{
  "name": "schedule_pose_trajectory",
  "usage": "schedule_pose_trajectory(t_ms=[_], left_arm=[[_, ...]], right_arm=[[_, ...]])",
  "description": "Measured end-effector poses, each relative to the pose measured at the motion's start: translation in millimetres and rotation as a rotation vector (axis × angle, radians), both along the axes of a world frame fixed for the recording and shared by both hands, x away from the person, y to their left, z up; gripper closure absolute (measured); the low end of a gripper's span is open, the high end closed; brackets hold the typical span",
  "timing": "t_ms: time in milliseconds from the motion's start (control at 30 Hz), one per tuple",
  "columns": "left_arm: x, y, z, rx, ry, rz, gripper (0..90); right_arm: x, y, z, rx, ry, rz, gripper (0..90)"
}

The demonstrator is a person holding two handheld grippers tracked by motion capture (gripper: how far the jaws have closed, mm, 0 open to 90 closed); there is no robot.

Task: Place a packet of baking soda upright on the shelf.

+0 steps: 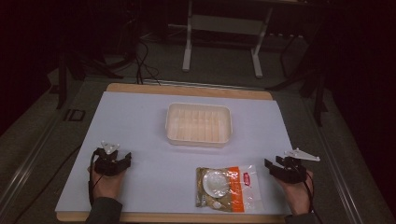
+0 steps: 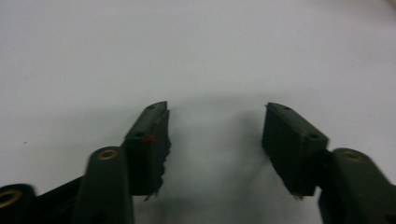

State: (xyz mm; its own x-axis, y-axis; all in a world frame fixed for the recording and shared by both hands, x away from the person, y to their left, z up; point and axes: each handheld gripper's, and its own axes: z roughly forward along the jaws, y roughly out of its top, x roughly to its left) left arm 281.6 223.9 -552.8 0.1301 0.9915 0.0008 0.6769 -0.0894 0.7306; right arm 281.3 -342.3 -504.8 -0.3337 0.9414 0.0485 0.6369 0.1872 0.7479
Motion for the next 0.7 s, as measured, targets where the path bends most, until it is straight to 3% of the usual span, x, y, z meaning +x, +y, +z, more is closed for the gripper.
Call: schedule_pose_trajectory(t_ms=[167,233,333,500,667,700], left_arm=[[-5.4,-0.5,1.8,0.011,-0.053,-0.028,53.9],[-10.5,-0.1,2.9,0.008,-0.096,-0.08,55.4],[-12.5,0.9,2.4,-0.002,-0.098,-0.094,56.7],[-17.7,7.1,3.0,-0.068,-0.14,-0.105,56.7],[-17.6,9.9,2.7,-0.096,-0.14,-0.102,56.6],[-17.8,12.3,2.6,-0.117,-0.143,-0.1,56.6]], right_arm=[[-8.3,-1.2,4.1,0.001,-0.009,0.011,47.9],[-14.9,-1.8,6.4,0.003,-0.011,0.024,48.9],[-18.7,-1.7,6.3,0.01,-0.013,0.038,49.2],[-27.4,-2.6,2.8,0.037,-0.002,0.057,51.1],[-32.0,-4.5,-2.8,0.051,0.016,0.067,49.8],[-33.3,-5.1,-5.0,0.058,0.026,0.07,48.3]])
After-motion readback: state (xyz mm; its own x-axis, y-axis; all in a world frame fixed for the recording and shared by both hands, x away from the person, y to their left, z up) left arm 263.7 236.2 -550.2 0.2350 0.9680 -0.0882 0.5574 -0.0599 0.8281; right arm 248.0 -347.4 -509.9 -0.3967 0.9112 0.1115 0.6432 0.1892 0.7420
